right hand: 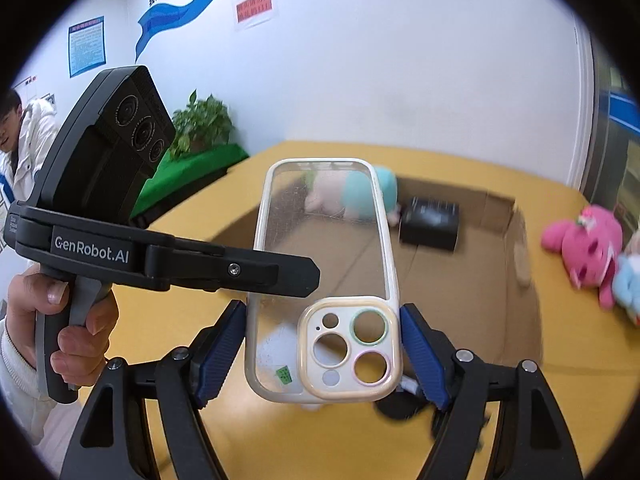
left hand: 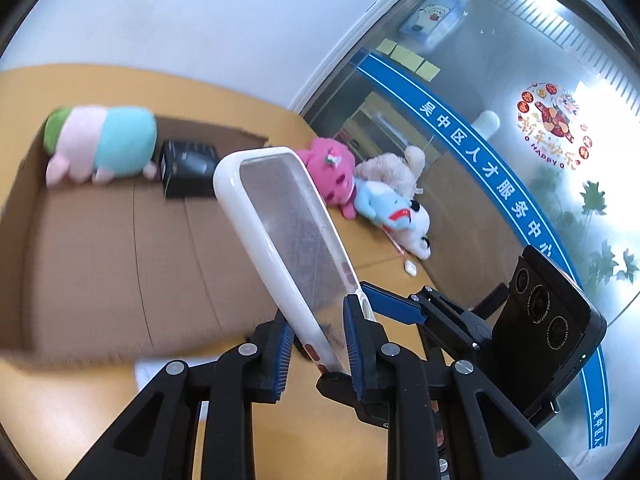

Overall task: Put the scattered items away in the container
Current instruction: 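Carry the phone case over the cardboard box with the left gripper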

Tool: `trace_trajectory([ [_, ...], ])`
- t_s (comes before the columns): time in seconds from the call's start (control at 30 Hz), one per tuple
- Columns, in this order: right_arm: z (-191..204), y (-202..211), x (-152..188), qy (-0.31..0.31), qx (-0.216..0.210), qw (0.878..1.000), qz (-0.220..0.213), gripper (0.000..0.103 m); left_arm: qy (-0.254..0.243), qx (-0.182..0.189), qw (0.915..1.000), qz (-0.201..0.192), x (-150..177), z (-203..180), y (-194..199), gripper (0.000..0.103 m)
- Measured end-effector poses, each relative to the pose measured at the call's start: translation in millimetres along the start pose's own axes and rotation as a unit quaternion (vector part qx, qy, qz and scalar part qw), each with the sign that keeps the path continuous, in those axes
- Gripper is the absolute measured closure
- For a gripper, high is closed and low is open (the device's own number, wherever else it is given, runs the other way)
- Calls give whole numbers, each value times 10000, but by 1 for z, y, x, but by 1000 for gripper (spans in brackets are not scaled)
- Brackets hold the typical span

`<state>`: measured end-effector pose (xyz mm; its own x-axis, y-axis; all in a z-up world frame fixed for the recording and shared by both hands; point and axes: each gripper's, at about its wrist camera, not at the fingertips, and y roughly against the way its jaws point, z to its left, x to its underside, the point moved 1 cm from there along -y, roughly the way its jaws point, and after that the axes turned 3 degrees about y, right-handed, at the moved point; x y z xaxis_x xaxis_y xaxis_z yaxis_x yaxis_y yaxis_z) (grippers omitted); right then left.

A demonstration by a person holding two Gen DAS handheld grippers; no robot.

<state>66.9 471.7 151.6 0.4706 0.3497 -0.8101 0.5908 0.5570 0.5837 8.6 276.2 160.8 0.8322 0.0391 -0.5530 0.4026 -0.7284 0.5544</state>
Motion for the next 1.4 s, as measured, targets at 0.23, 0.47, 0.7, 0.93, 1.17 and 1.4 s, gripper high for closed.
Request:
trace_trajectory([
  [0.23,-34,-31,-45,-243,86,9997,25,26,-139,-10,9998,165,-69,13,-25,81],
  [0.47,-71,-72,-58,-601,180,9976,298,26,113,83,9990,431,-106,38,-69,83],
  [0.7,-103,-107,-42,-1001,159,9920,750,26,503,310,9943,884,-109,72,-121,84],
  [0.93,-134,-138,-19,-1373,122,9826,1248,26,918,434,9858,1339,-107,100,-174,85],
  [1.17,-165,-154,-8,-1693,447,9702,1675,26,1181,596,9762,1716,-109,105,-223,85],
  [1.4,-199,-174,0,-2411,820,9424,2169,26,1425,568,9677,2001,-112,114,-269,83],
])
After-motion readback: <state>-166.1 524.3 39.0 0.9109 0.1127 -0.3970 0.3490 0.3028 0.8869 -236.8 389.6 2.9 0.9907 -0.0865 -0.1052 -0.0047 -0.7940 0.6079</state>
